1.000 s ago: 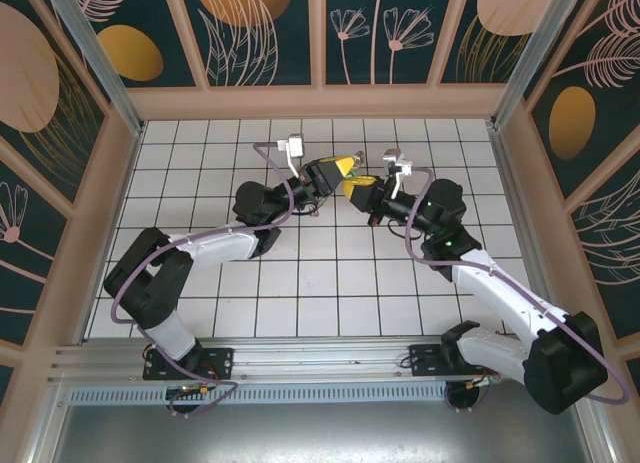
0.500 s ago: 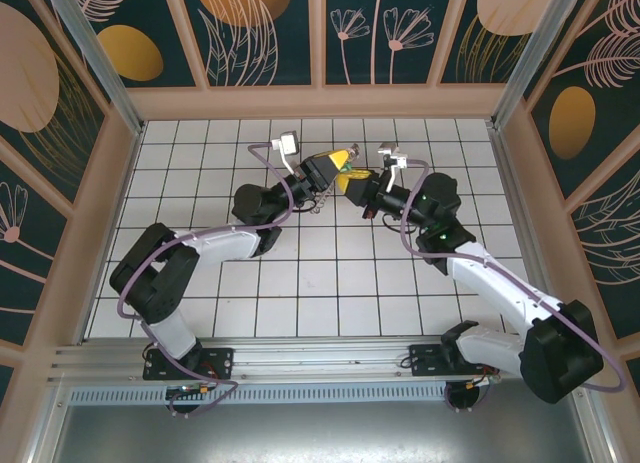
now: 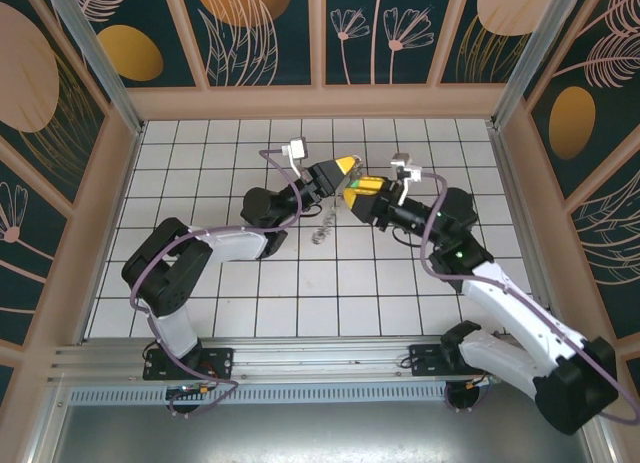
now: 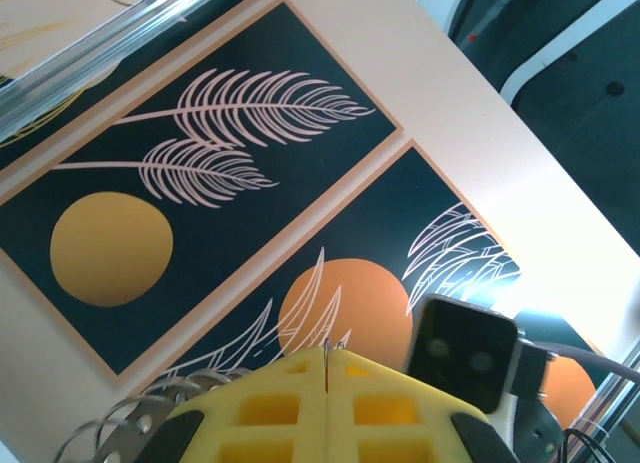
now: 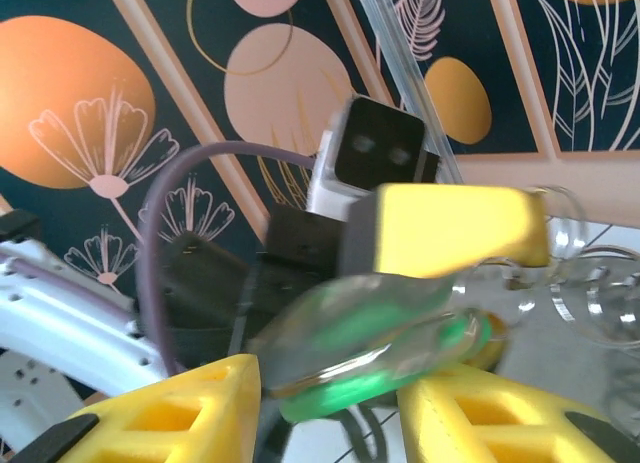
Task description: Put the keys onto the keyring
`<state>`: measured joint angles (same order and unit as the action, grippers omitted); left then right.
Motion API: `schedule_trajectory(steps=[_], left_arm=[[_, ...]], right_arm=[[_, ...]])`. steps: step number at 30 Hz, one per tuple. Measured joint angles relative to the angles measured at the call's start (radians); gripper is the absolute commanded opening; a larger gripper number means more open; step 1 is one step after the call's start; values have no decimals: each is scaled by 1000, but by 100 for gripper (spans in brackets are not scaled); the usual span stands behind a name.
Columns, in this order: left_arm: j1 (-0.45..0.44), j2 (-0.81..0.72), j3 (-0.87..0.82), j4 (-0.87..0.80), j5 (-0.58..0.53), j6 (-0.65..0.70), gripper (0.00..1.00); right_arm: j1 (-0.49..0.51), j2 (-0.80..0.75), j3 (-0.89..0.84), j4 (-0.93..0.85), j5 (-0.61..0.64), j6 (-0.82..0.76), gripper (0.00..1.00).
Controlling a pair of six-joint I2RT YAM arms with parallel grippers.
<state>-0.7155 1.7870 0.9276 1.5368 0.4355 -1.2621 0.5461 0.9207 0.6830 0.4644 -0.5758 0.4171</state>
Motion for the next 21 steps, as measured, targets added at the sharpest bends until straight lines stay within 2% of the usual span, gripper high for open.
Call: schedule_trajectory(steps=[5,9,13,18,21], left_arm=[[0,2,0,0,0,-1,0],[0,2,0,1,0,0,0],[0,2,0,0,2,0,0],[0,2,0,0,8,0,0],[0,2,0,0,11,0,0]], right_arm=[[-27,-130,-24,-63,30,0,41],[-71,-173,-25,-81,58,2,41],[-97,-159,-24,-80,82,16,38],[-113,-93,-7,-64,82,45,29],[-119,-50,10,-36,75,69,29]])
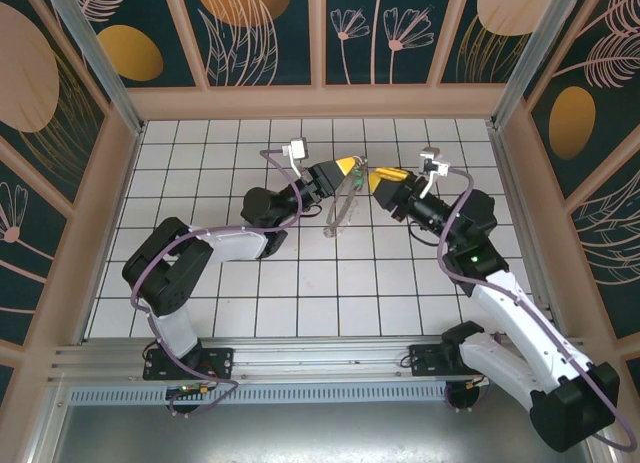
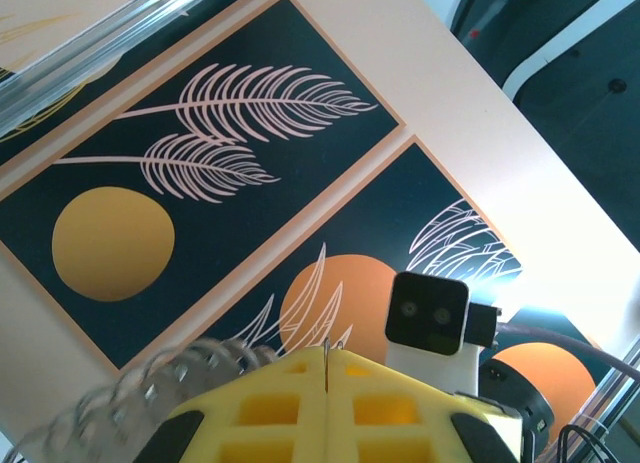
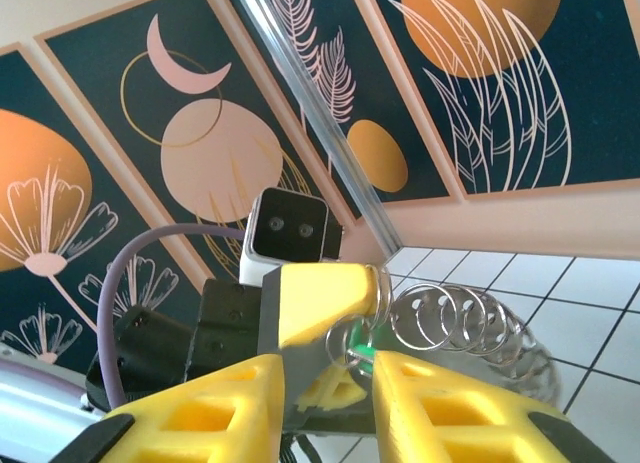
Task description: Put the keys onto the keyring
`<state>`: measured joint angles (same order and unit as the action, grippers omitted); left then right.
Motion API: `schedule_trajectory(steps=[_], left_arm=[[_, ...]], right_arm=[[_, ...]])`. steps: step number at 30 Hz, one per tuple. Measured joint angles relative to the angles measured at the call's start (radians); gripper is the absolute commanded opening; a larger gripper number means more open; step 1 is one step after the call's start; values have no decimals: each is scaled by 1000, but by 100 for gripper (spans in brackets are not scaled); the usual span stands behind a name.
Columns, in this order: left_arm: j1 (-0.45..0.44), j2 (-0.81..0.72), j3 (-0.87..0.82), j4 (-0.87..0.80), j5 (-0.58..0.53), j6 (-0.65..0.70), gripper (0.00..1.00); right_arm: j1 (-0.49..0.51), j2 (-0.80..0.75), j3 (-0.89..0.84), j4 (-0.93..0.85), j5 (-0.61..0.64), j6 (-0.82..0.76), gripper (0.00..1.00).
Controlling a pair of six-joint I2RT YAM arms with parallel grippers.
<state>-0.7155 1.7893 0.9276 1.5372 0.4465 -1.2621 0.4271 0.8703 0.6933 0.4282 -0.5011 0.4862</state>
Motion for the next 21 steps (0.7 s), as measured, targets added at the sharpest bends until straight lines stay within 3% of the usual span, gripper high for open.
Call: schedule_trajectory(steps=[21], left_arm=[[0,6,4,0,17,0,0]], right_arm=[[-31,158,27,224,-103,183,20]])
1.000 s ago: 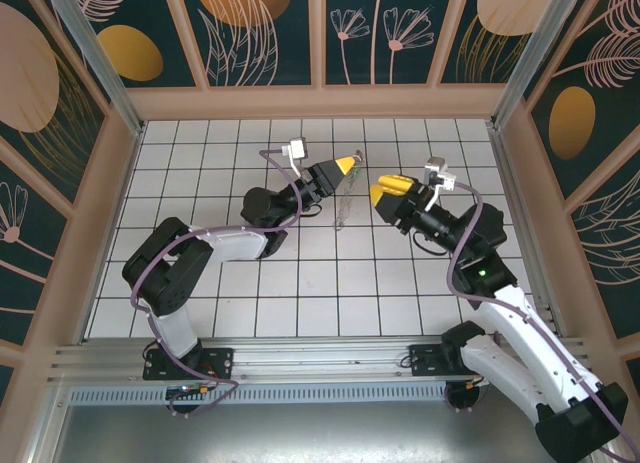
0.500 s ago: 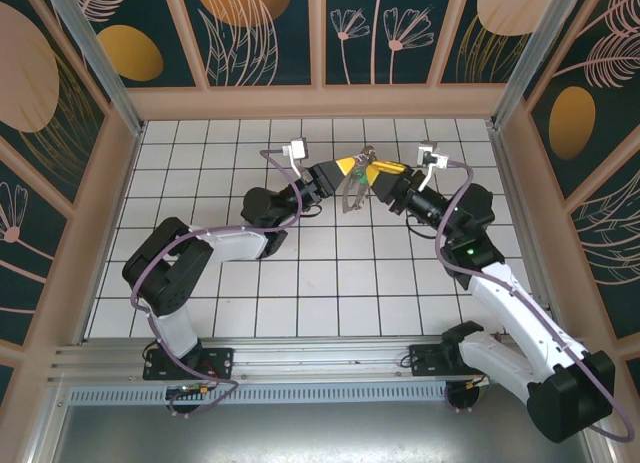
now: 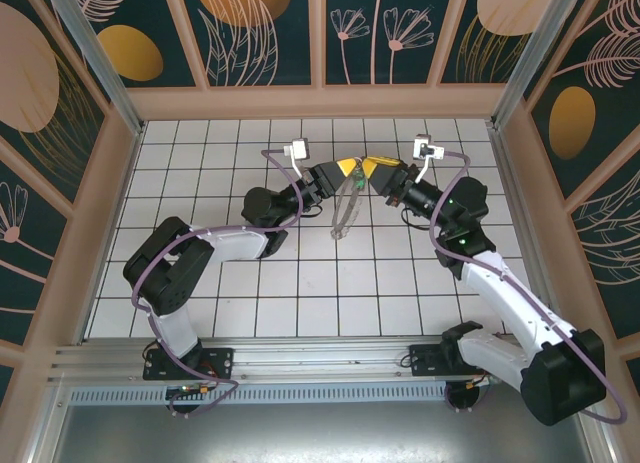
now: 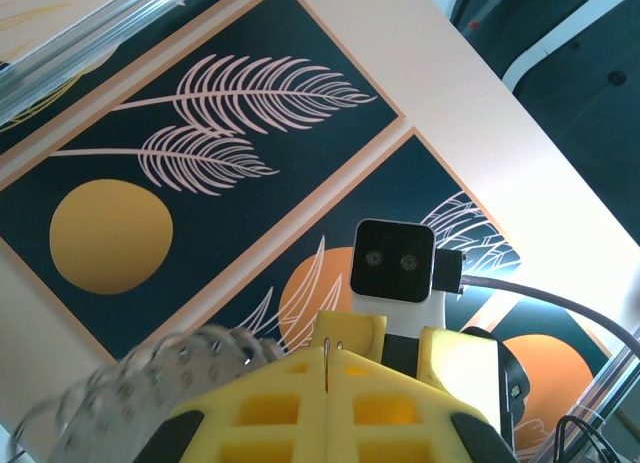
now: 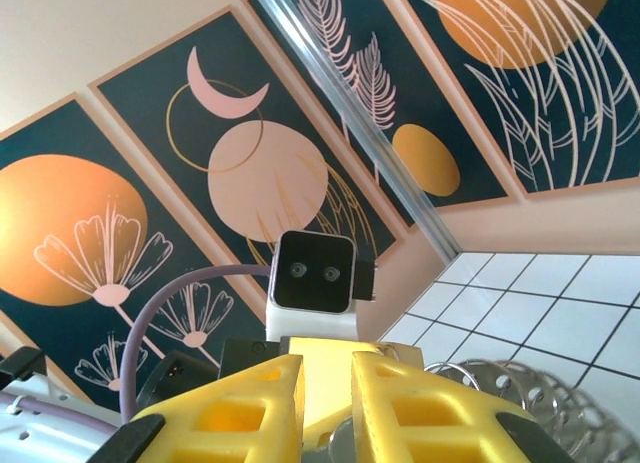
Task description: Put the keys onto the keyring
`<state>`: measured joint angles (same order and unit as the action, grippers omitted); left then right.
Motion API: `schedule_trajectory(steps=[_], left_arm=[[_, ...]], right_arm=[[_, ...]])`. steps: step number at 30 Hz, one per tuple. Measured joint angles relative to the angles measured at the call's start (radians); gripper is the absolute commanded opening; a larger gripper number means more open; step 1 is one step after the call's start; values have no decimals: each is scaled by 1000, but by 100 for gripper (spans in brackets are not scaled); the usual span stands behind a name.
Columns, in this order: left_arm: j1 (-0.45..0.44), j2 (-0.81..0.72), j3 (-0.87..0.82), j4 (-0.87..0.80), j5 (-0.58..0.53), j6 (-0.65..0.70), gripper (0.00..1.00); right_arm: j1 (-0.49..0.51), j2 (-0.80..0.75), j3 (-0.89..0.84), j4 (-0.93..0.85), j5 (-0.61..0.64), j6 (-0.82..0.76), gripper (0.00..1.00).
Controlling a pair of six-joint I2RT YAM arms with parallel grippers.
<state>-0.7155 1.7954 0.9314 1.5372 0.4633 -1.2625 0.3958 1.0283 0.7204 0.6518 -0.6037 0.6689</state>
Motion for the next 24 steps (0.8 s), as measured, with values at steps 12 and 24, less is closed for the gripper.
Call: schedule_trajectory(steps=[12,24], left_arm=[[0,0,0,0,0,0,0],[0,0,0,1,0,0,0]], right_arm=[[-10,41,-1,60,-8,49,20],[-17,91,-3,116,-32,83,14]])
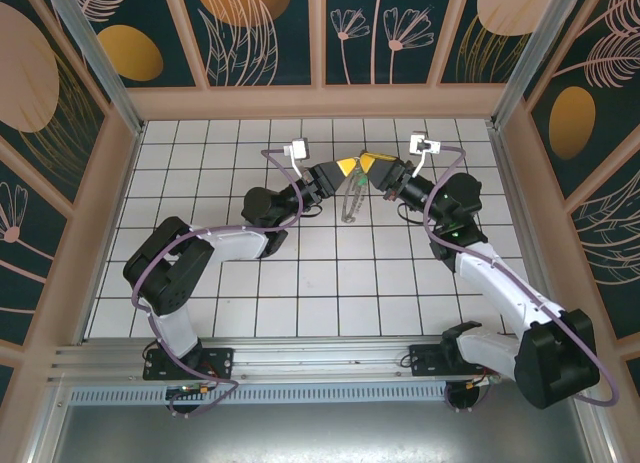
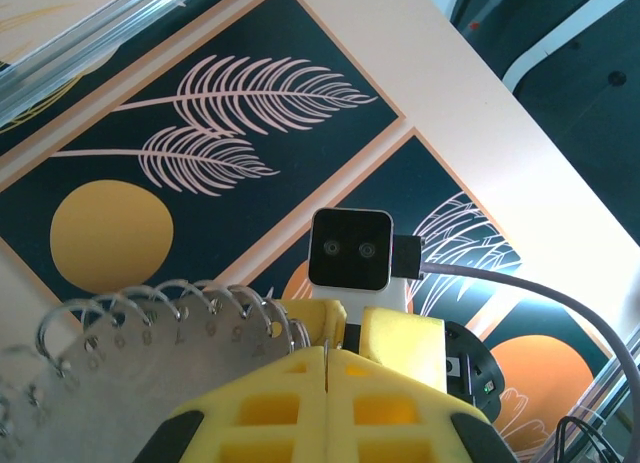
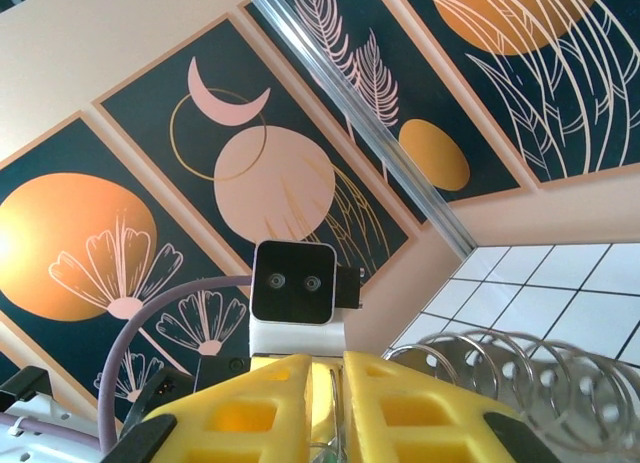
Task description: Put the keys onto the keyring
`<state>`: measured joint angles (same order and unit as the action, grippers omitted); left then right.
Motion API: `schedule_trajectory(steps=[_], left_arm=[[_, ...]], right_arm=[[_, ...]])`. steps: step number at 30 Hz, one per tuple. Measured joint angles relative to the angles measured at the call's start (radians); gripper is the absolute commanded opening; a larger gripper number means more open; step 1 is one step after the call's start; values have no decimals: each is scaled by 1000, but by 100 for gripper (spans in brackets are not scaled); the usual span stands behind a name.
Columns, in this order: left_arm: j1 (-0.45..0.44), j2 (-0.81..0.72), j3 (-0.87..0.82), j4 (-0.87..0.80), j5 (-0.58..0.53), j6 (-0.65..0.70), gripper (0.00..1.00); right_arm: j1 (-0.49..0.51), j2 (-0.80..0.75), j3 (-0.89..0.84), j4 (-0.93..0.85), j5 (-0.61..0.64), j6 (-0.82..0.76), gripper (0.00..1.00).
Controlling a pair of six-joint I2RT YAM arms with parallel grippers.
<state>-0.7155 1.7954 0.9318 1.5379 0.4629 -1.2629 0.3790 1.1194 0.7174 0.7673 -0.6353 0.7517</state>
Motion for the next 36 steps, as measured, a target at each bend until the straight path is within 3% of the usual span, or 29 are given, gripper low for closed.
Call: schedule_trajectory(steps=[5,12,36], left_arm=[[0,0,0,0,0,-3,0],[0,1,0,0,0,-3,0],[0,8,0,2,3,-3,0]], right_arm=[[-1,11,0,17,-6,14,12],[-4,26,0,46,-21,21,20],[-13,26,-46,90,-60,75,24]])
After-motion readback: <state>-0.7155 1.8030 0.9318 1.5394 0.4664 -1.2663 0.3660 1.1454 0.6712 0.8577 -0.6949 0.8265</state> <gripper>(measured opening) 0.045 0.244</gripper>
